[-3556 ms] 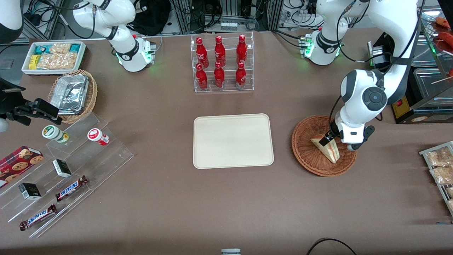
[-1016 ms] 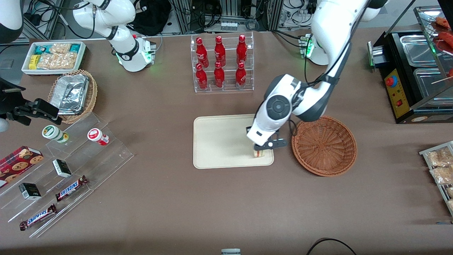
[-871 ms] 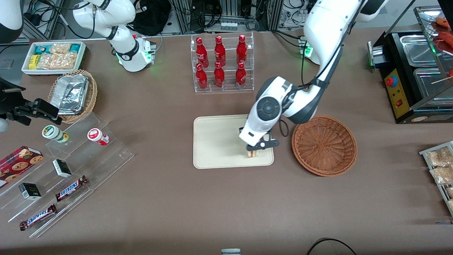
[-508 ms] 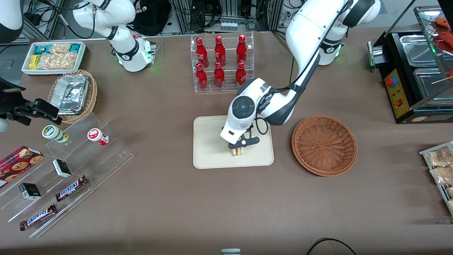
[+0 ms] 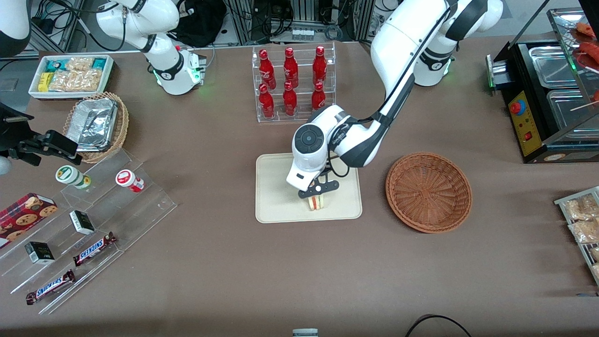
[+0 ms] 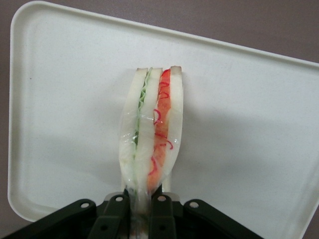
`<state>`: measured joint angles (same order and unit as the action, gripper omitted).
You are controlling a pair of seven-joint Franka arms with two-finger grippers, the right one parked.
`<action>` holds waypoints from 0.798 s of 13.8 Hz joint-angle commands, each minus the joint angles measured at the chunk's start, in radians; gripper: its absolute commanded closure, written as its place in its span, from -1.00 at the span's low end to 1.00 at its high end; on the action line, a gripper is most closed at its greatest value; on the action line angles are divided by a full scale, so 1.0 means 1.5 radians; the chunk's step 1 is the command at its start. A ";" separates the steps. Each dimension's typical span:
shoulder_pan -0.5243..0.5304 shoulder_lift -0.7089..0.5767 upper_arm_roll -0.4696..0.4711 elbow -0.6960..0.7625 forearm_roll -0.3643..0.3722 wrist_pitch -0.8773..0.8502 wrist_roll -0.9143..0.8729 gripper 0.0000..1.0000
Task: Place sandwich from basket to tray
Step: 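Lower the sandwich onto the tray and open the left gripper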
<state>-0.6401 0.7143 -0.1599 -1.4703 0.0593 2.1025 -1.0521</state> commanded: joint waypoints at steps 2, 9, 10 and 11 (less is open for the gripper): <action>-0.006 0.004 0.003 0.018 -0.004 -0.003 0.028 0.88; -0.005 0.006 0.003 0.015 -0.063 0.006 0.096 0.08; -0.007 0.005 0.003 0.015 -0.063 0.004 0.093 -0.98; -0.006 0.004 0.004 0.016 -0.062 0.004 0.097 -1.00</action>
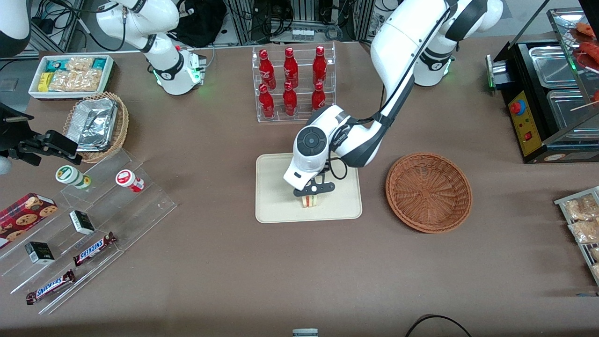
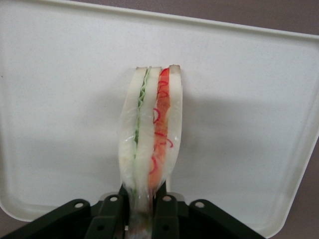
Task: Place sandwich from basket to tray
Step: 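Lower the sandwich onto the tray and open the left gripper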
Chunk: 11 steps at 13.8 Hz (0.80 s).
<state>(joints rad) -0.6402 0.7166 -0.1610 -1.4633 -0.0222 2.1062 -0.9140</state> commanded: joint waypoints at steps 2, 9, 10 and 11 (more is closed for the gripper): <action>-0.001 -0.002 0.006 0.012 -0.009 -0.005 0.002 -1.00; 0.028 -0.112 0.015 0.012 0.005 -0.152 0.019 -1.00; 0.041 -0.127 0.015 0.011 0.006 -0.182 0.027 -1.00; 0.044 -0.135 0.018 0.010 0.006 -0.199 0.027 -1.00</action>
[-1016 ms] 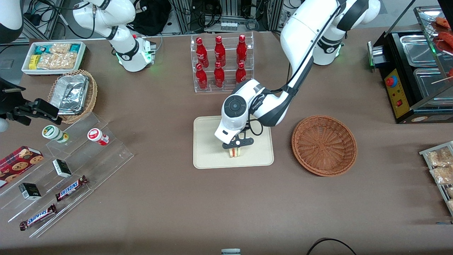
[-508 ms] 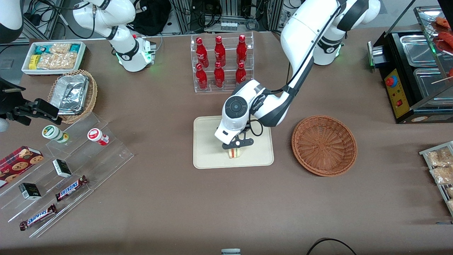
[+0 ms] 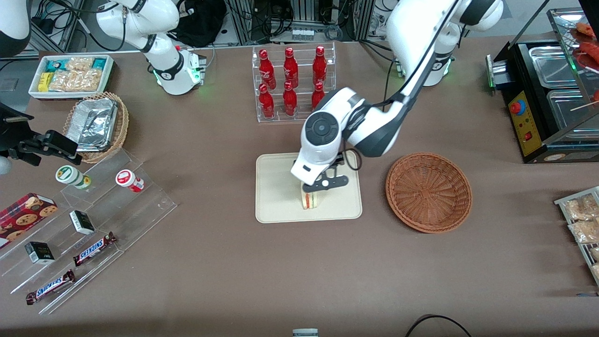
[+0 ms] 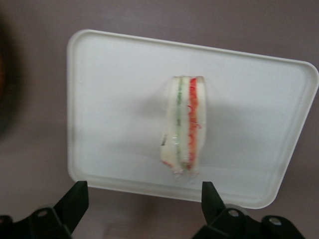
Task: Place sandwich from basket to tray
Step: 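Lower the sandwich onto the tray and open the left gripper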
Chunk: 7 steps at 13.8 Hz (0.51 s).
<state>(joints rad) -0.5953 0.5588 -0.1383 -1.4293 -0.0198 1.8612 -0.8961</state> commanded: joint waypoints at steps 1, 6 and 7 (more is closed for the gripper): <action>0.018 -0.032 0.022 -0.013 0.004 -0.047 0.013 -1.00; 0.039 -0.090 0.079 -0.056 0.019 -0.108 0.043 -1.00; 0.041 -0.097 0.095 -0.059 0.019 -0.111 0.056 -1.00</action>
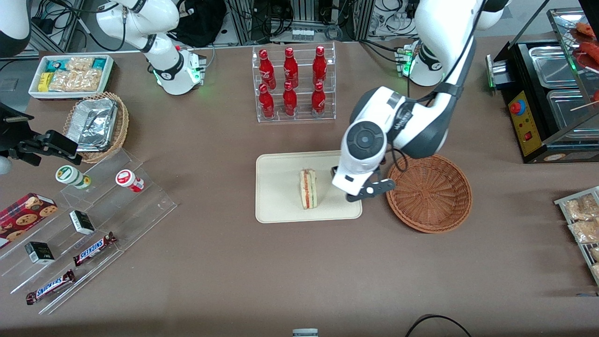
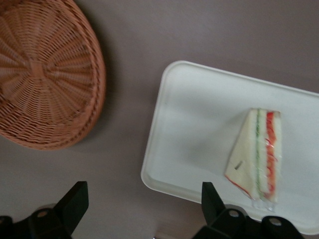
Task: Place sandwich from basket to tray
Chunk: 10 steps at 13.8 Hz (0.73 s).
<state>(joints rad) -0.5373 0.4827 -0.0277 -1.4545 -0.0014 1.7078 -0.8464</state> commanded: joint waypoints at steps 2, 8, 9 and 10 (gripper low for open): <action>0.003 -0.068 0.046 -0.064 0.007 -0.008 0.054 -1.00; 0.086 -0.150 0.041 -0.113 0.005 -0.030 0.155 -1.00; 0.110 -0.155 0.032 -0.112 0.005 -0.047 0.183 -1.00; 0.125 -0.165 0.021 -0.112 0.005 -0.064 0.206 -1.00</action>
<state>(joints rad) -0.4066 0.3009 0.0498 -1.5769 -0.0002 1.6453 -0.6015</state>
